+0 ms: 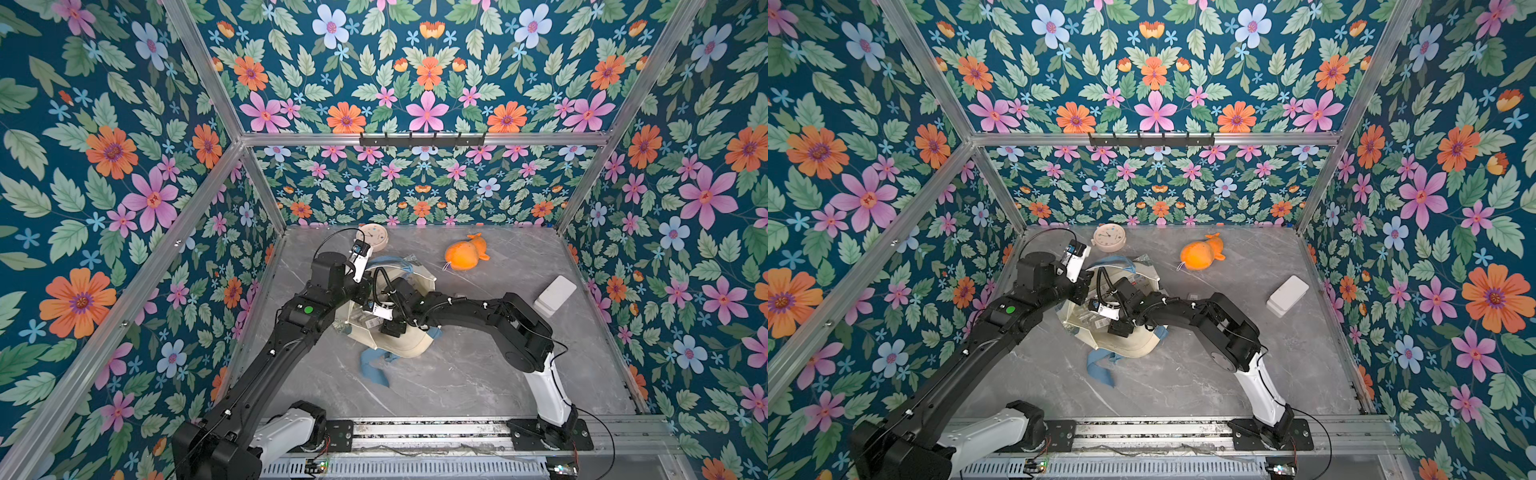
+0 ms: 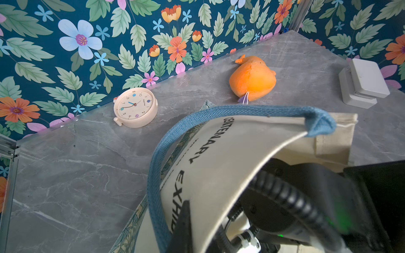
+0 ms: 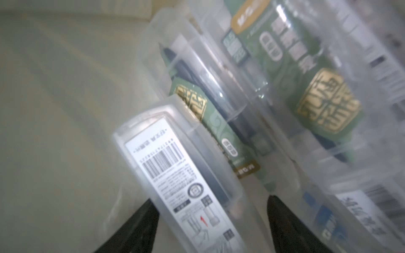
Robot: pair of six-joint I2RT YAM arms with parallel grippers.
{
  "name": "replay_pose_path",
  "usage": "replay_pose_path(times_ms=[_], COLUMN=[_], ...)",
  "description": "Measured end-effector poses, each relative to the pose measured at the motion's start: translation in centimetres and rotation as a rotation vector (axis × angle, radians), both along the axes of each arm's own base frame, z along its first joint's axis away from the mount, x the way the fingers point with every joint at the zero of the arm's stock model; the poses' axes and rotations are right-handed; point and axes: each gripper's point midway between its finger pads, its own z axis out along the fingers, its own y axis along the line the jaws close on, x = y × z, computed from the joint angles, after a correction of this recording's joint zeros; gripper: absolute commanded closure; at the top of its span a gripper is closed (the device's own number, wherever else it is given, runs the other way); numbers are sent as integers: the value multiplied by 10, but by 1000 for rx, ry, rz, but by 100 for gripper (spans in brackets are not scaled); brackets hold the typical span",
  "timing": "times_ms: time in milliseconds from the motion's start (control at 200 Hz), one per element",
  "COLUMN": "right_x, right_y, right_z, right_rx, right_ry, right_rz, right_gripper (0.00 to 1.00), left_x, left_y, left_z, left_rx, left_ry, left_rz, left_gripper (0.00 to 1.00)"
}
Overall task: Take out the compass set from the canvas bag
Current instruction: Pick up the compass set from the canvas bag.
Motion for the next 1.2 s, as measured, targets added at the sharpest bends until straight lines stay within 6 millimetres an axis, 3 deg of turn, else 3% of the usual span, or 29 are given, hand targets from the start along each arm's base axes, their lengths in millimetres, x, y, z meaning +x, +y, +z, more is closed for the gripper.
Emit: replay_pose_path(times_ms=[285, 560, 830, 980, 1200], right_x=[8, 4, -4, -10, -16], right_y=[-8, -10, -9, -15, -23], right_z=[8, 16, 7, 20, 59], right_rx=[-73, -105, -119, -126, -100], right_ry=[0, 105, 205, 242, 254], right_rz=[-57, -133, -174, -208, -247], right_gripper=[44, 49, 53, 57, 61], left_x=[2, 7, 8, 9, 10], left_y=[0, 4, 6, 6, 7], left_z=[1, 5, 3, 4, 4], left_rx=[-4, 1, 10, 7, 12], left_ry=[-14, -38, -37, -42, -43], left_rz=[4, 31, 46, 46, 55], left_gripper=[100, 100, 100, 100, 100])
